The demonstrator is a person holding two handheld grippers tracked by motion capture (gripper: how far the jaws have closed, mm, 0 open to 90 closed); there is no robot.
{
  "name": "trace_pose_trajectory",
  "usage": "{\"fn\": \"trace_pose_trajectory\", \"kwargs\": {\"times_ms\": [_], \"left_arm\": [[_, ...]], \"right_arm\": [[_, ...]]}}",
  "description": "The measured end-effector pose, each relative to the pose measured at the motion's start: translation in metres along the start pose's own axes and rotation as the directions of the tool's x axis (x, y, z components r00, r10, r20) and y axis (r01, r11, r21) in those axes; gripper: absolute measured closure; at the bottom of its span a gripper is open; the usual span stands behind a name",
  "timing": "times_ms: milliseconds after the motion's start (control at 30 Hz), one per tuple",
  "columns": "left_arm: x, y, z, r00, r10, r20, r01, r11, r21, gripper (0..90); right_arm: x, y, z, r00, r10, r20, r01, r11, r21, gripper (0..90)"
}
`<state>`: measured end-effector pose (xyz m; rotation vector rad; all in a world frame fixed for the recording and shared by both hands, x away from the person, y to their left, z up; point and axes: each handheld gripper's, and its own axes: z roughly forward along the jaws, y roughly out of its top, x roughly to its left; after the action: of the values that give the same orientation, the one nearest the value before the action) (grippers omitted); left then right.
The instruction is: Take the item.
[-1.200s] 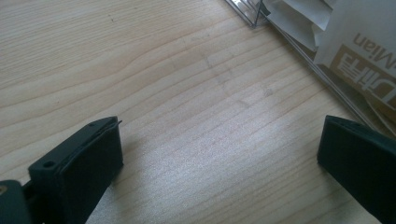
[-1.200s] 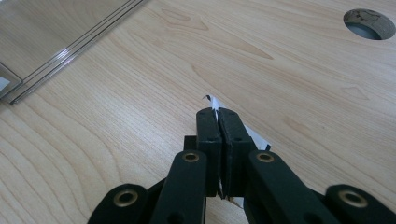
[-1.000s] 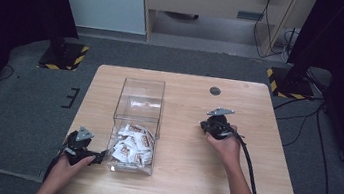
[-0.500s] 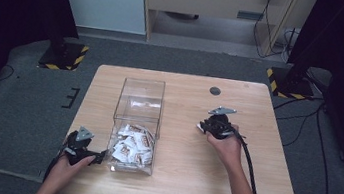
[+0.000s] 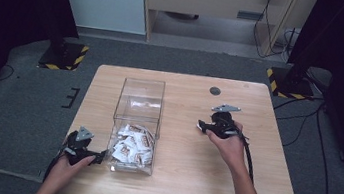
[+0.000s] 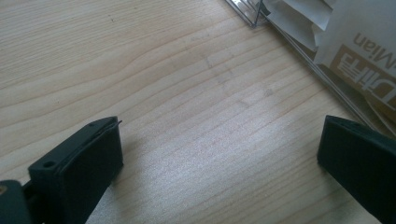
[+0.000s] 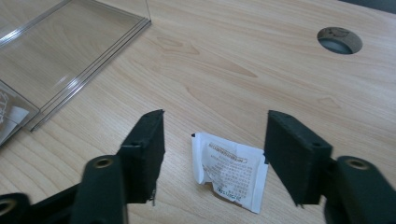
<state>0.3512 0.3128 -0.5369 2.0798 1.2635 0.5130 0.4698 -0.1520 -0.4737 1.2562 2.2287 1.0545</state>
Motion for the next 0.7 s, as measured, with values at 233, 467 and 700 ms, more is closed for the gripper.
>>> {"fn": "trace_pose_trajectory", "kwargs": {"times_ms": [233, 467, 700], "left_arm": [[0.0, 0.0, 0.0, 1.0, 0.0, 0.0, 0.0, 1.0, 0.0, 0.0], [0.0, 0.0, 0.0, 1.0, 0.0, 0.0, 0.0, 1.0, 0.0, 0.0], [0.0, 0.0, 0.0, 1.0, -0.001, 0.0, 0.001, 1.0, -0.001, 0.0]], "right_arm": [[0.001, 0.005, -0.007, 0.9997, 0.022, 0.014, -0.021, 1.0, -0.016, 19.4], [0.002, 0.007, -0.018, 0.9991, 0.04, 0.012, -0.04, 0.998, -0.039, 8.3], [0.007, 0.002, -0.037, 0.9999, 0.01, -0.004, -0.01, 0.999, -0.044, 6.9]]}}
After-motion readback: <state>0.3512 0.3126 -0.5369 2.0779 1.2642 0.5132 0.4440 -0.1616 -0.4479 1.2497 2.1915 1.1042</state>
